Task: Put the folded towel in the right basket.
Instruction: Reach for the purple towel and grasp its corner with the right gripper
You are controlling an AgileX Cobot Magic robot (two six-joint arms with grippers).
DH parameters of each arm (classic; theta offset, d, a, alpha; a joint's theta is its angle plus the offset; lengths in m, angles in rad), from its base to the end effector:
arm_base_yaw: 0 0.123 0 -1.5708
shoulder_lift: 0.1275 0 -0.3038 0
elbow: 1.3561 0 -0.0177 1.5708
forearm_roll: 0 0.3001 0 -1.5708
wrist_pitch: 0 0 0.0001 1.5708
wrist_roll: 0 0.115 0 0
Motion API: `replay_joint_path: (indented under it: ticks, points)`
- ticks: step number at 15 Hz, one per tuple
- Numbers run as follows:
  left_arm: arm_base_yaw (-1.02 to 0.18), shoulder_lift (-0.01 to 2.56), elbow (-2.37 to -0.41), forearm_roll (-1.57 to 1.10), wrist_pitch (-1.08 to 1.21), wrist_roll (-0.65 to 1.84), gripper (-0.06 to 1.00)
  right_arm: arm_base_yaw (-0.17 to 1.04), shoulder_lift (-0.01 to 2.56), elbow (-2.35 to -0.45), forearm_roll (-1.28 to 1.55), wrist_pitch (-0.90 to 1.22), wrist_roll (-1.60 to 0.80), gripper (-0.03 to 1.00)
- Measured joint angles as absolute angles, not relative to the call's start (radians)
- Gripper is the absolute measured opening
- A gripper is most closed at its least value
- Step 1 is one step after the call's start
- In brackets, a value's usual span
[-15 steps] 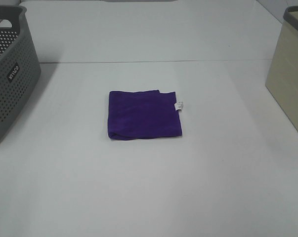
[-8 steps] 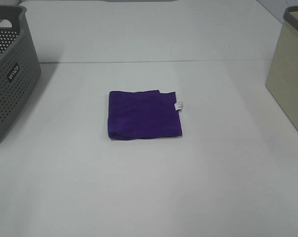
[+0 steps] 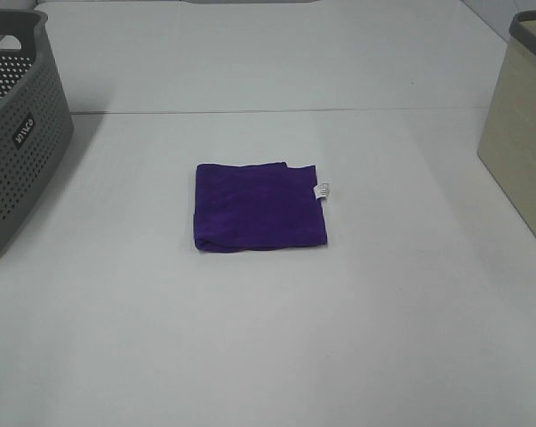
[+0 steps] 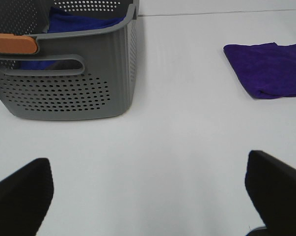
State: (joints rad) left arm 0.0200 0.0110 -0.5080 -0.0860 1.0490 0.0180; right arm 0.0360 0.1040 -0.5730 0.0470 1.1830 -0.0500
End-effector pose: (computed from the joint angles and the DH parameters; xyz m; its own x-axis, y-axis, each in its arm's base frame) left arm 0.0424 -0.0077 0.2939 -0.4478 -0.0338 -0.8935 0.0355 0.9978 -0.0556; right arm 0.0426 0.0065 0.2987 -0.5833 -0.0532 -0.8105 -0.0900 0.9959 -0.0006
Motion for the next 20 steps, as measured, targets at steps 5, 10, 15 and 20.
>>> replay_joint_path:
  ticks: [5, 10, 15, 20]
  points:
    - [0.020, 0.011, -0.508, -0.086, 1.049, 0.018, 0.99, 0.036, 0.599, -1.053, 0.158, 1.219, 0.046, 0.93]
    - [0.020, 0.011, -0.508, -0.086, 1.049, 0.018, 0.99, 0.036, 0.936, -1.141, 0.298, 1.217, 0.019, 0.93]
    - [0.020, 0.011, -0.508, -0.086, 1.049, 0.018, 0.99, 0.050, 1.361, -1.141, 0.641, 1.079, -0.205, 0.92]
    - [0.020, 0.011, -0.508, -0.086, 1.049, 0.018, 0.99, 0.187, 1.773, -1.220, 0.677, 0.950, -0.299, 0.92]
